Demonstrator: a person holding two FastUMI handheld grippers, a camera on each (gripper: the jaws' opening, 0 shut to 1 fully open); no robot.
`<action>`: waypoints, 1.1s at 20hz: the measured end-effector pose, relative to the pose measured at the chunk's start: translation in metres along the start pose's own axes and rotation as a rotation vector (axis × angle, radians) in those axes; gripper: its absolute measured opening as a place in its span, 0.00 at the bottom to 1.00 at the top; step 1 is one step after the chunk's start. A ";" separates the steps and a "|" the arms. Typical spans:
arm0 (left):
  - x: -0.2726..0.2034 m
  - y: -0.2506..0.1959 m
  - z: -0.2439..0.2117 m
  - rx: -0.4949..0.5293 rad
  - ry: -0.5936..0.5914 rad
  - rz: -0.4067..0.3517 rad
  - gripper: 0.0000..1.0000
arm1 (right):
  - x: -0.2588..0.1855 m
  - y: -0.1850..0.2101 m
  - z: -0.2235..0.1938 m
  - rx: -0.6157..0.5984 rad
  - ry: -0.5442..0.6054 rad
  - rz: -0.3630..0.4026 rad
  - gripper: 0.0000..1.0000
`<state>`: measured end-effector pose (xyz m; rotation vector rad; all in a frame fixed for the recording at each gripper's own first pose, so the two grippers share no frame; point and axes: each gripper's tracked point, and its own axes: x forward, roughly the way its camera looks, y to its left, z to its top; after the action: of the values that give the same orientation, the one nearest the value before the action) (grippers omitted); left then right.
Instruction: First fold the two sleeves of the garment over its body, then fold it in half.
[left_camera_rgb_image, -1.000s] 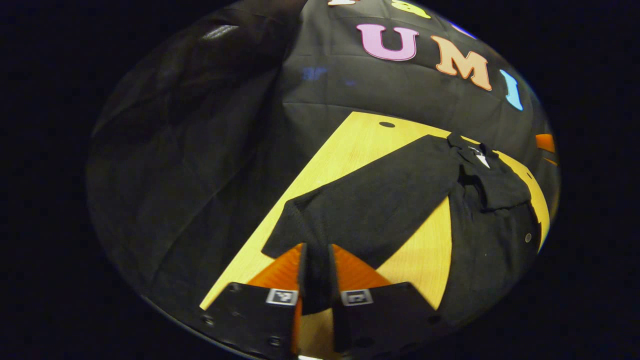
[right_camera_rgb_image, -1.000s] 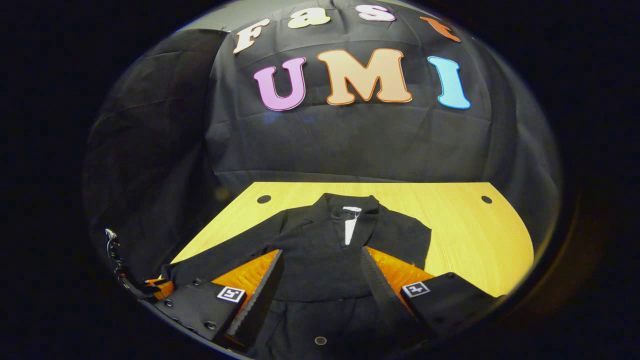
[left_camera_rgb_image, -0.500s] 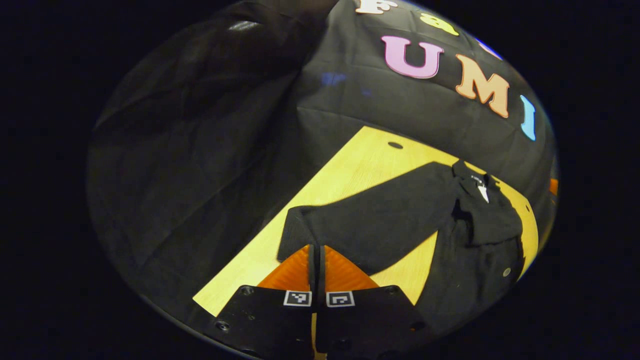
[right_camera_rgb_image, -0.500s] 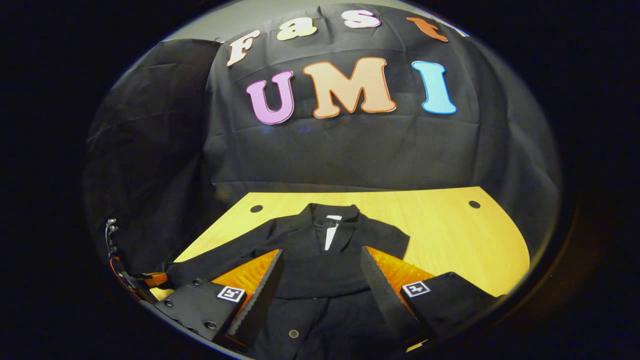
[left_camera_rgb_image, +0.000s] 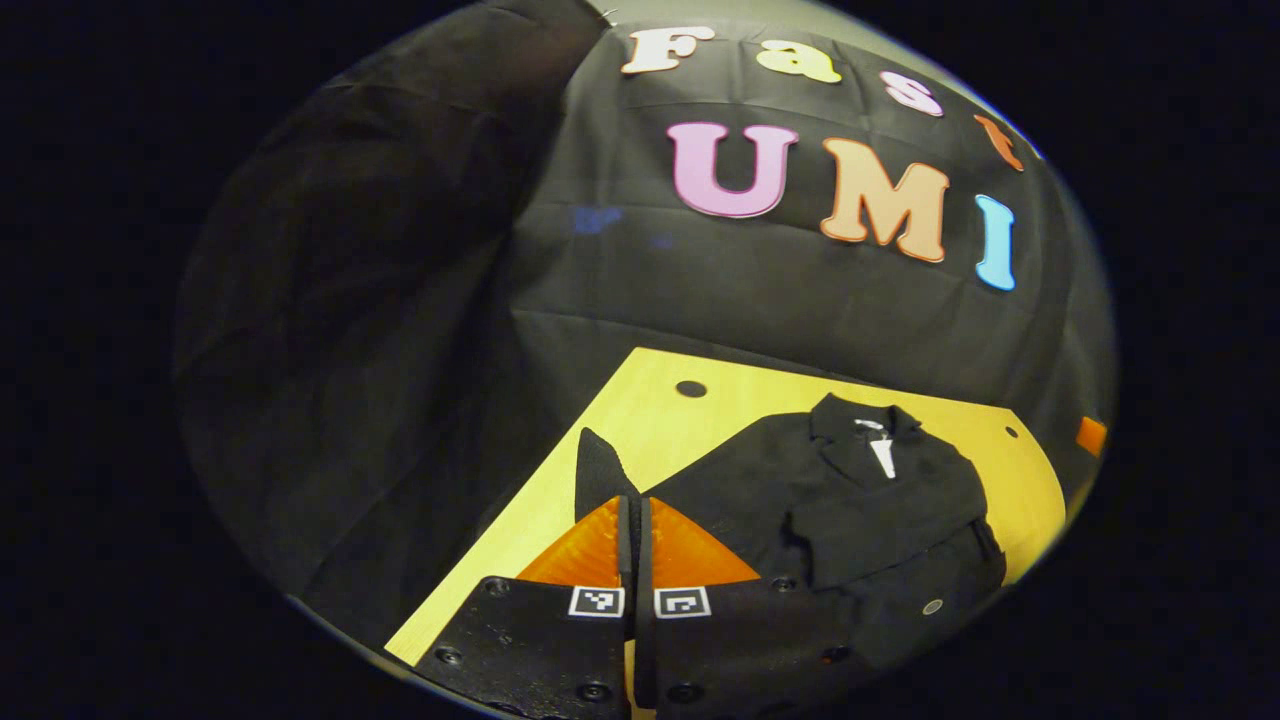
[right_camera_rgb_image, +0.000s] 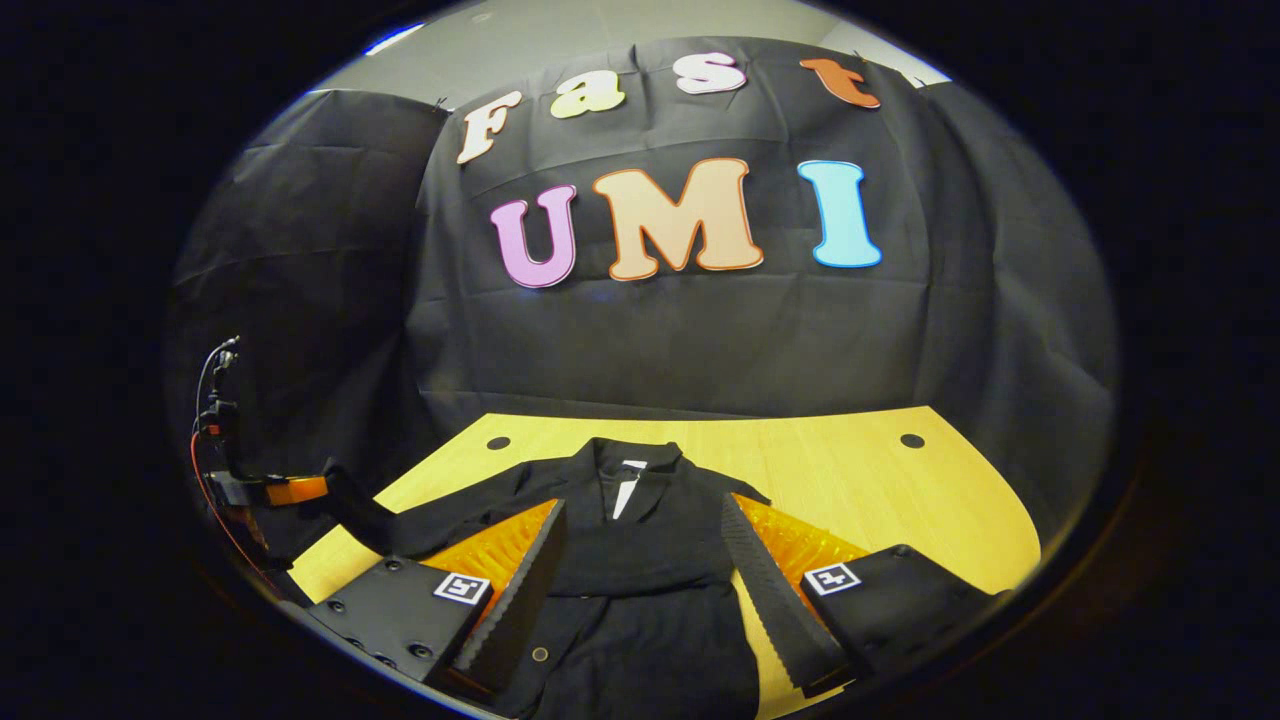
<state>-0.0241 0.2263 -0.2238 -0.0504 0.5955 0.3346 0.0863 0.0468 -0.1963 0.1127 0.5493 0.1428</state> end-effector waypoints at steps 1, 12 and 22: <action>0.004 -0.013 0.006 0.016 -0.004 -0.021 0.00 | -0.006 -0.007 -0.001 0.010 -0.005 -0.010 0.98; 0.029 -0.177 0.040 0.178 -0.037 -0.295 0.00 | -0.057 -0.096 -0.019 0.095 -0.023 -0.164 0.98; 0.050 -0.301 0.010 0.266 0.041 -0.453 0.00 | -0.091 -0.157 -0.036 0.140 -0.015 -0.262 0.98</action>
<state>0.1172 -0.0423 -0.2581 0.0641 0.6459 -0.1867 0.0071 -0.1198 -0.2026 0.1767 0.5537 -0.1521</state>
